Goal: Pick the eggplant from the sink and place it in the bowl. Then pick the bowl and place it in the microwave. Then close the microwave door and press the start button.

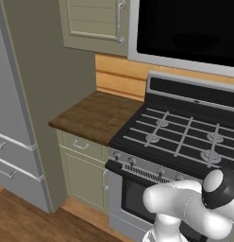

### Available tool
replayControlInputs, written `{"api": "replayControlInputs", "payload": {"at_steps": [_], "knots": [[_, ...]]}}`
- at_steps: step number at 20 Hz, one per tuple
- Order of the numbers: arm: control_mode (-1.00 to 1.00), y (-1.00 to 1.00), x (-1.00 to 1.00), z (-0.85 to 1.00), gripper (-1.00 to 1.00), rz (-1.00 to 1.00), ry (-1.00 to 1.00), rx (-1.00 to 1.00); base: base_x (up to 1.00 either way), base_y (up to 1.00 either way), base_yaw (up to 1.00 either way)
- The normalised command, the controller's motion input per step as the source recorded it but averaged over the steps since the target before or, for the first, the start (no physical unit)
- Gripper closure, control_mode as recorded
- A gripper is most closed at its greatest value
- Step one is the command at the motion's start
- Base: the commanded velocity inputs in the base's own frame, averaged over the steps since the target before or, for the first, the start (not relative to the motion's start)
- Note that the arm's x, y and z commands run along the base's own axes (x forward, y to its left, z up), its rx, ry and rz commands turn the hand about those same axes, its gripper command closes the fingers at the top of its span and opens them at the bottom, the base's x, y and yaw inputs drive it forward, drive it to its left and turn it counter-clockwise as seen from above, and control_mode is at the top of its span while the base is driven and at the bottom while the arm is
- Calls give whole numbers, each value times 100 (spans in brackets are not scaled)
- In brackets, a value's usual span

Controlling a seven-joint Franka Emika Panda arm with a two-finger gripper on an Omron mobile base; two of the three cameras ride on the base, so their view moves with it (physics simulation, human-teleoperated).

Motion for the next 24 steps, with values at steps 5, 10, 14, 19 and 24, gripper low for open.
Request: {"api": "replayControlInputs", "payload": {"at_steps": [5,10,14,19,24], "knots": [[-100,-8,22,-5,100,0,0,0,0,0,0],[-100,-18,12,-6,100,0,0,0,0,0,0],[-100,-14,6,-11,100,0,0,0,0,0,0],[-100,-3,6,-5,100,0,0,0,0,0,0],[-100,0,2,0,100,0,0,0,0,0,0]]}}
